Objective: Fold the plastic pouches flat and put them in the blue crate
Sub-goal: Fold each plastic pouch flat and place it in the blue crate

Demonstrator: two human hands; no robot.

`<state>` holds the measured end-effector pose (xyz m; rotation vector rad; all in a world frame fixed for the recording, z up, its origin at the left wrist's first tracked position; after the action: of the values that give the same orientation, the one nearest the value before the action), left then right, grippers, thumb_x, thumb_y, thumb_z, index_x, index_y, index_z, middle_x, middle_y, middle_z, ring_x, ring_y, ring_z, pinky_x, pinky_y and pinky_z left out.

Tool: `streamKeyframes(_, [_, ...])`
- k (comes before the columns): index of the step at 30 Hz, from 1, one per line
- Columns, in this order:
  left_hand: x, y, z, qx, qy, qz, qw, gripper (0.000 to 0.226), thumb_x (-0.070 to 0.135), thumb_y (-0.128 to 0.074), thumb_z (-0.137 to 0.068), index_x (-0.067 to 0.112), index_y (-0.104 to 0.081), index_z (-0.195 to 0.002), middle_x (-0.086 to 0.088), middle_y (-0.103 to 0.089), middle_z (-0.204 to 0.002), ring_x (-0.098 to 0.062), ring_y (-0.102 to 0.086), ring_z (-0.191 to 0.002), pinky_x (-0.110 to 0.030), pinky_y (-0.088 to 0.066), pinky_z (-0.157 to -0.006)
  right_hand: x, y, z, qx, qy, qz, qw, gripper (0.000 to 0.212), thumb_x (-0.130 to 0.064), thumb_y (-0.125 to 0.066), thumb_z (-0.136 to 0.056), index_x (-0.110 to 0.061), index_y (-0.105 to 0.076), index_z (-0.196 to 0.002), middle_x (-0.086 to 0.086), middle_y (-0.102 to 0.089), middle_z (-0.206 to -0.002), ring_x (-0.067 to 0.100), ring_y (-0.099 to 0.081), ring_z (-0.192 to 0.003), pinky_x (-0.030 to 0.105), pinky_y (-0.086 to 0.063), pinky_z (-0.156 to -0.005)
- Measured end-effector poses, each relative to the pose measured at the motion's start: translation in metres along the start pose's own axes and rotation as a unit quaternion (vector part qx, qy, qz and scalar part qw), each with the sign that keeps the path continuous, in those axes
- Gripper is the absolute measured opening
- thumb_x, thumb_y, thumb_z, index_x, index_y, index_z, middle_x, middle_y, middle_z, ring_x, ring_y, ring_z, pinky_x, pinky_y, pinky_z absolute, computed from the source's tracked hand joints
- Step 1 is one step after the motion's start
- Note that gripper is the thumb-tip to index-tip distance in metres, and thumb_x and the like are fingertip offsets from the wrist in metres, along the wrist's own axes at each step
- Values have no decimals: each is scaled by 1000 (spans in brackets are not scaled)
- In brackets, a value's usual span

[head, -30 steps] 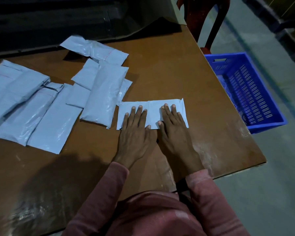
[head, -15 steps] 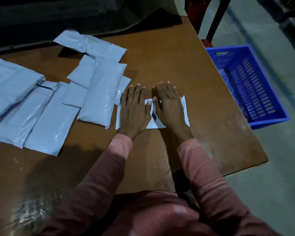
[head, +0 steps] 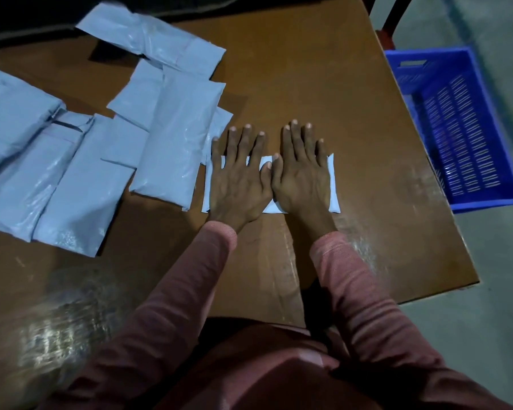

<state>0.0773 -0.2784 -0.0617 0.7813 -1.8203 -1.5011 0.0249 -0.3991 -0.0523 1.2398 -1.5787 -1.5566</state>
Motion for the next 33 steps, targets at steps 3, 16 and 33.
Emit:
streamKeyframes(3, [0, 2, -1, -10, -2, -5, 1000, 66, 54, -14, -108, 20, -11, -165, -8, -1, -173, -28, 4, -159, -58, -2, -126, -2, 5, 0, -8, -6, -15, 1000, 62, -39, -19, -104, -10, -25, -159, 6, -16, -169, 24, -4, -157, 49, -9, -126])
streamKeyframes(16, [50, 36, 90, -11, -121, 129, 984, 54, 28, -36, -110, 7, -32, -159, -11, -26, -168, -27, -17, -158, -45, -15, -129, 26, 54, 112, 120, 24, -137, 983, 28, -10, -58, -98, -5, -69, -123, 11, -67, -124, 29, -59, -114, 35, -47, -97])
streamKeyframes(33, [59, 46, 57, -19, -112, 98, 989, 47, 15, -60, -99, 0, -54, -144, -20, -55, -147, -36, -49, -141, -45, -31, -121, 29, 46, 97, 101, 10, -122, 987, 34, -2, -60, -88, -1, -70, -120, 16, -68, -124, 33, -64, -110, 33, -45, -96])
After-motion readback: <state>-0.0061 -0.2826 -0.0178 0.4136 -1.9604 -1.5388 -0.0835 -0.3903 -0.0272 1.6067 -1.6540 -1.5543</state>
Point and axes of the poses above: each hand's wrist, its own z-axis away from the middle knuckle, its own y-axis out of the back of the hand, x = y × z, the point moved 3 cm from there along -z, towards the middle knuckle
